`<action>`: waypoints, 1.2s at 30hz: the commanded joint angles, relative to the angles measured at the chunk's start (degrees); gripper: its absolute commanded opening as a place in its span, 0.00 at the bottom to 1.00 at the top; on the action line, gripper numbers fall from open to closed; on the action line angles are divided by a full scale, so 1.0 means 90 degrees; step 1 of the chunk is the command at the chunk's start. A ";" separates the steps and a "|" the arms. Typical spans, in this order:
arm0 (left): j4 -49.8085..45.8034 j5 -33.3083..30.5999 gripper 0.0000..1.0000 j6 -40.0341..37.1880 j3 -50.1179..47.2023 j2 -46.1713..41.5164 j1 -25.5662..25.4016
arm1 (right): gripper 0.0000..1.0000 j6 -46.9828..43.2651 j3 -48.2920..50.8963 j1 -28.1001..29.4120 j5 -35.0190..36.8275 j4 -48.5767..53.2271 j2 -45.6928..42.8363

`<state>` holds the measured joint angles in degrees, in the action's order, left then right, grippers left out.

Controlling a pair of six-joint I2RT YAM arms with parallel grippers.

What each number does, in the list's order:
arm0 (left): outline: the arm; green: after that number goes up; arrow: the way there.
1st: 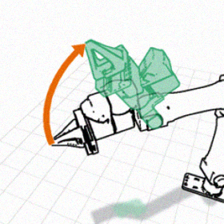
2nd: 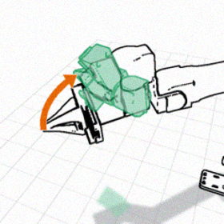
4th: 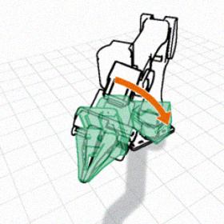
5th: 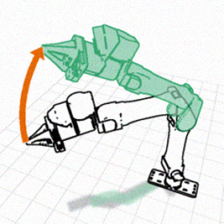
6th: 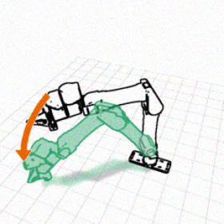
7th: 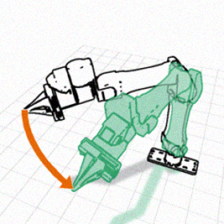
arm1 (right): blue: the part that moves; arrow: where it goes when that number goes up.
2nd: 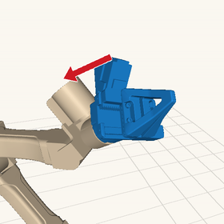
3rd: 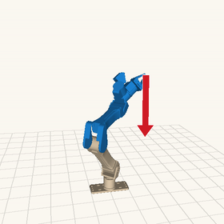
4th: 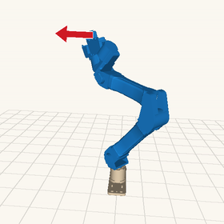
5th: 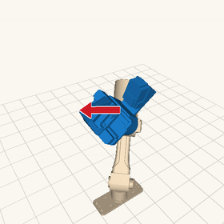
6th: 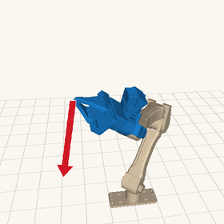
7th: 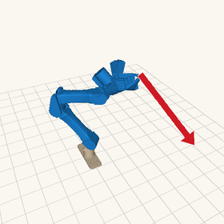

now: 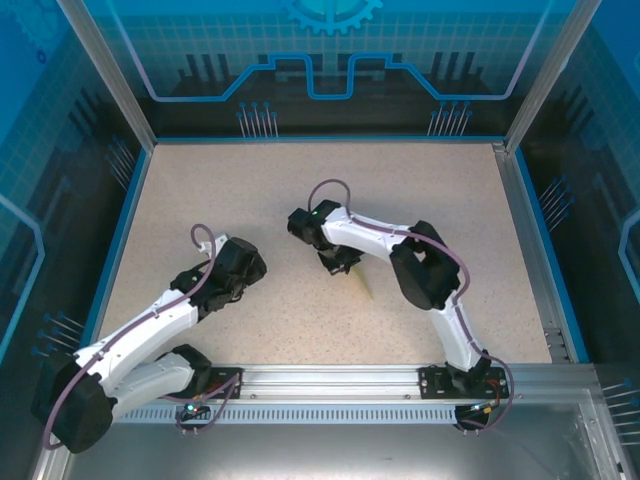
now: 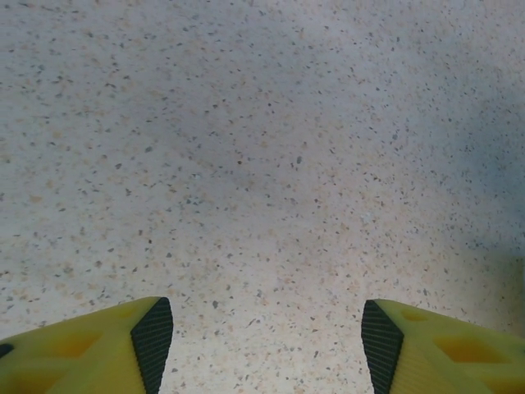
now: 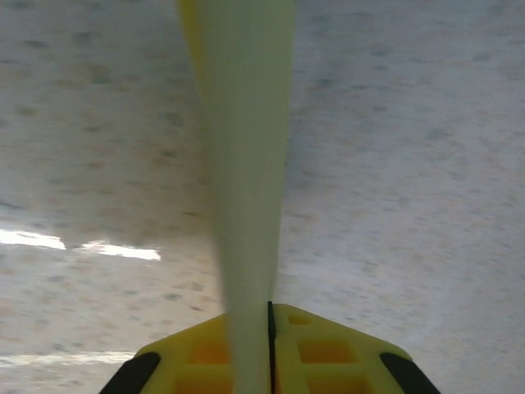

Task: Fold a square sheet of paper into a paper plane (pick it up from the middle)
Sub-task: Turn over the paper at the center of the table, then rotate the paper at the center of the table.

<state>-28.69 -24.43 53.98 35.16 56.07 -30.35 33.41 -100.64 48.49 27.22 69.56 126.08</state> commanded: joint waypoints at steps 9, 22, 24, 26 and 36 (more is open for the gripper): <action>-0.0133 -0.0116 0.70 0.0082 -0.0200 -0.0206 0.0076 | 0.35 0.0186 -0.1073 0.0312 -0.2181 -0.0550 0.0526; 0.0646 0.1318 0.75 -0.0315 0.0102 0.0861 0.0082 | 0.74 -0.0030 0.1562 -0.0333 -0.4088 -0.3345 -0.2291; 0.0749 0.1681 0.75 -0.0335 0.0247 0.1158 0.0081 | 0.71 -0.0023 0.2186 -0.0709 -0.4668 -0.3898 -0.2648; 0.0952 0.2180 0.74 -0.0368 0.0374 0.1518 0.0086 | 0.66 0.0061 0.2860 -0.1105 -0.5211 -0.4424 -0.2895; 0.1239 0.3078 0.71 -0.0153 0.0745 0.2667 0.0081 | 0.50 -0.0140 0.3264 -0.1696 -0.6449 -0.5230 -0.2084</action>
<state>-17.98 -0.03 52.23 39.94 79.07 -30.09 33.26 -69.82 33.23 -25.82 26.28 105.12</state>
